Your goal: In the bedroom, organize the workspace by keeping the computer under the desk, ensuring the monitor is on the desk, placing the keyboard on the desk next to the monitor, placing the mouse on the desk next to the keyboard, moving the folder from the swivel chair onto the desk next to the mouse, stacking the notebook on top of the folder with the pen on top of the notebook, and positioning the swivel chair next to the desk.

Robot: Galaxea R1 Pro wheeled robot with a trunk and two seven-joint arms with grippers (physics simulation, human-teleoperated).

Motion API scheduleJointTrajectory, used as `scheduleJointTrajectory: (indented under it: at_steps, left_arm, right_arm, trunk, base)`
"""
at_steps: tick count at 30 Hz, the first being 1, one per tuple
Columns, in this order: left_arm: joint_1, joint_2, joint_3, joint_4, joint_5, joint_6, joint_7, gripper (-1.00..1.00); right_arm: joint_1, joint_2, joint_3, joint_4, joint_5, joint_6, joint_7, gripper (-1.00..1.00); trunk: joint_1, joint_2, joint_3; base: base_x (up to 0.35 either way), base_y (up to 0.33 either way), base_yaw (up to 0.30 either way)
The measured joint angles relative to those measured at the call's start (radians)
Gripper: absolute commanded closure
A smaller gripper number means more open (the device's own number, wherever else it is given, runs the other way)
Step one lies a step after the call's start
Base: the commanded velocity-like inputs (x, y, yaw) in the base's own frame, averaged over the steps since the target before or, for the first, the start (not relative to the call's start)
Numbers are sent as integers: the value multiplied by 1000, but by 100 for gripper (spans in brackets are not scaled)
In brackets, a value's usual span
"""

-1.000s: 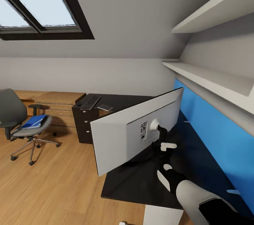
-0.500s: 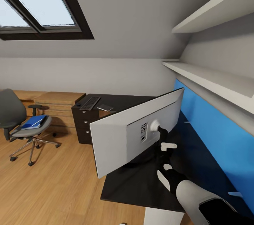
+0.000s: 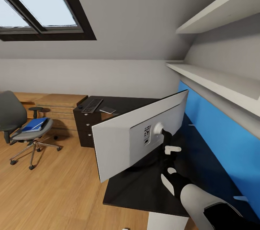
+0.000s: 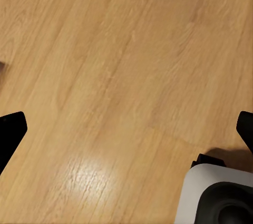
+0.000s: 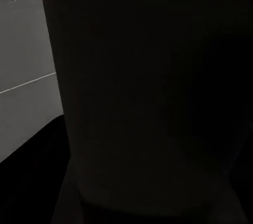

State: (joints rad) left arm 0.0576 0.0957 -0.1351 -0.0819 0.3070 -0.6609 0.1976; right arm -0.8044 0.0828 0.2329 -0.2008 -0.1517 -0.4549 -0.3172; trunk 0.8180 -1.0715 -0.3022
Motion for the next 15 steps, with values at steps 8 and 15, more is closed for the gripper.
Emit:
scheduleJointTrajectory:
  at_steps: [8,15]
  left_arm:
    - [0,-1,0,0,0,0,0,-100]
    - [0,0,0,0,0,0,0,-100]
  right_arm:
    - [0,-1,2,0,-1,0,1,100]
    - [0,-1,-6,-1,15,5,5,100]
  trunk:
    - [0,0,0]
    - [0,0,0]
  base:
    - [0,-2,0]
    - [0,-216,0]
